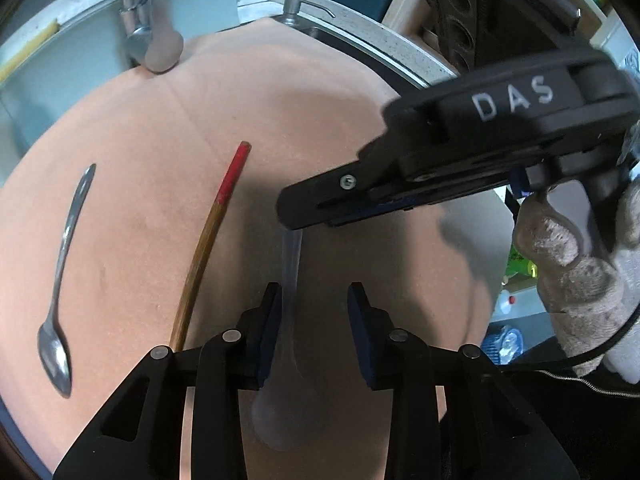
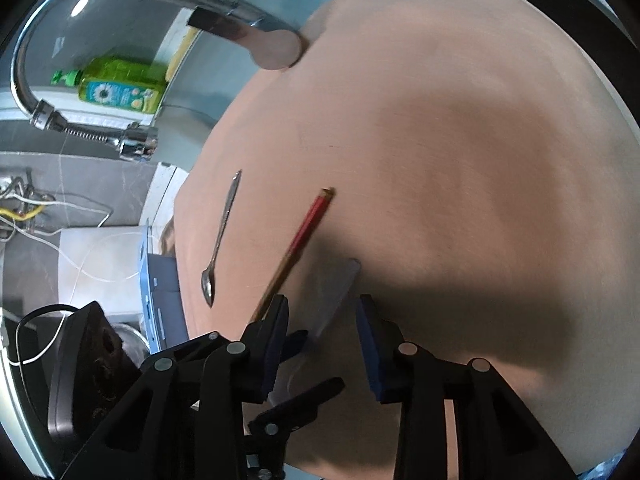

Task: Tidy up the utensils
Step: 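Lower the left tool to the red-tipped chopstick while the right tool approaches the pink spoon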

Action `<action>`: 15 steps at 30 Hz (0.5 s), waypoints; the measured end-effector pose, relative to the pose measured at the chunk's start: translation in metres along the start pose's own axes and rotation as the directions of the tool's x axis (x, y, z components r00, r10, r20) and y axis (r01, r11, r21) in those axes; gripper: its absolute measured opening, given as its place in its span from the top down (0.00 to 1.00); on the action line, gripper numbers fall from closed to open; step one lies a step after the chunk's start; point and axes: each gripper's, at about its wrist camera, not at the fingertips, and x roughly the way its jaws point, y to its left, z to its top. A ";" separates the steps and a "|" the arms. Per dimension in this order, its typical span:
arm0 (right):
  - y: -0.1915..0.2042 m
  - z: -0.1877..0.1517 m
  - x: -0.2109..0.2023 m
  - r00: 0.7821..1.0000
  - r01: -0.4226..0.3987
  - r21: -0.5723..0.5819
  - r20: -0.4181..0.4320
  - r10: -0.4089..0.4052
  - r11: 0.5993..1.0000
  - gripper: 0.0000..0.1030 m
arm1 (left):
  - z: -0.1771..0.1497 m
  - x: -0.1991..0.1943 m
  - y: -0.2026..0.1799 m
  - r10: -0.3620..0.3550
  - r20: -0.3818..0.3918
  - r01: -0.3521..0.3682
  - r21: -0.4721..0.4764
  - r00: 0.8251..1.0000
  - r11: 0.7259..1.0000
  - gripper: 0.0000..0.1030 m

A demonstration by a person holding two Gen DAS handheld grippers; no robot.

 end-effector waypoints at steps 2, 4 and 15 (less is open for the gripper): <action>0.001 -0.003 -0.002 1.000 0.005 0.006 0.011 -0.005 1.000 0.69 | -0.003 -0.011 0.008 0.007 0.004 -0.007 -0.008 1.000 1.000 0.69; 0.004 -0.006 -0.002 1.000 0.013 0.017 0.019 -0.013 1.000 0.69 | -0.007 -0.025 0.016 0.026 0.011 -0.026 0.002 1.000 1.000 0.69; 0.026 -0.021 0.020 0.984 0.168 0.073 0.041 -0.171 0.983 0.78 | 0.007 -0.015 0.043 0.150 -0.060 -0.142 0.121 0.987 0.982 0.69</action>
